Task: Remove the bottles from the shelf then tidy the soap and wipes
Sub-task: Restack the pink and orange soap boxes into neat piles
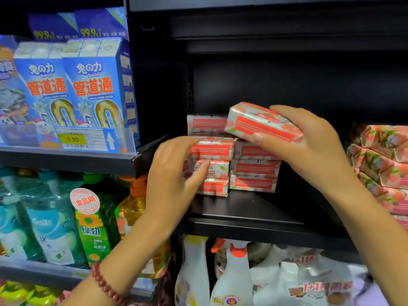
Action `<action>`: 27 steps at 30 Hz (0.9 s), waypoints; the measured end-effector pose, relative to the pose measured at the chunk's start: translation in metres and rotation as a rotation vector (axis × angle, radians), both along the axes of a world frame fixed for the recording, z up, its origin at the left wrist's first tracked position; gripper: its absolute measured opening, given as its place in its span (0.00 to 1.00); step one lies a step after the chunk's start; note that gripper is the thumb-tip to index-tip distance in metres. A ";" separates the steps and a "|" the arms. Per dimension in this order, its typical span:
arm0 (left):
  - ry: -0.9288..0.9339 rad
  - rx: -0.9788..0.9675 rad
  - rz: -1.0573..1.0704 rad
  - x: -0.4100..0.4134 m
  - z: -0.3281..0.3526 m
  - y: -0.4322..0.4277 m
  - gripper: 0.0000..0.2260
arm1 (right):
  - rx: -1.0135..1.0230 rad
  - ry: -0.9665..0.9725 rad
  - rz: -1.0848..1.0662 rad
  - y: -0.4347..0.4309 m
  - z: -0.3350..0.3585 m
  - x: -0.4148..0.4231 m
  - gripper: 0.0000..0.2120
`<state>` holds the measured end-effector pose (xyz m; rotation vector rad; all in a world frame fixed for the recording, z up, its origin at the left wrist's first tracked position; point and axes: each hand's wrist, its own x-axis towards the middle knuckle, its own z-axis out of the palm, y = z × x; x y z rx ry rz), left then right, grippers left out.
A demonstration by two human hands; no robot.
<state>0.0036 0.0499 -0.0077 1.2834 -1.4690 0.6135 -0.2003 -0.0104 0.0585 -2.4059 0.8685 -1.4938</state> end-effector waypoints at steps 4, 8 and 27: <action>-0.057 0.259 0.135 0.001 0.026 -0.027 0.27 | 0.061 -0.101 0.024 0.009 -0.022 -0.035 0.17; -0.066 0.348 0.196 0.004 0.033 -0.038 0.32 | 0.081 -0.137 0.011 0.009 -0.040 -0.057 0.18; -0.033 0.090 -0.064 -0.015 -0.011 0.017 0.27 | 0.115 0.047 -0.006 -0.051 0.002 -0.018 0.39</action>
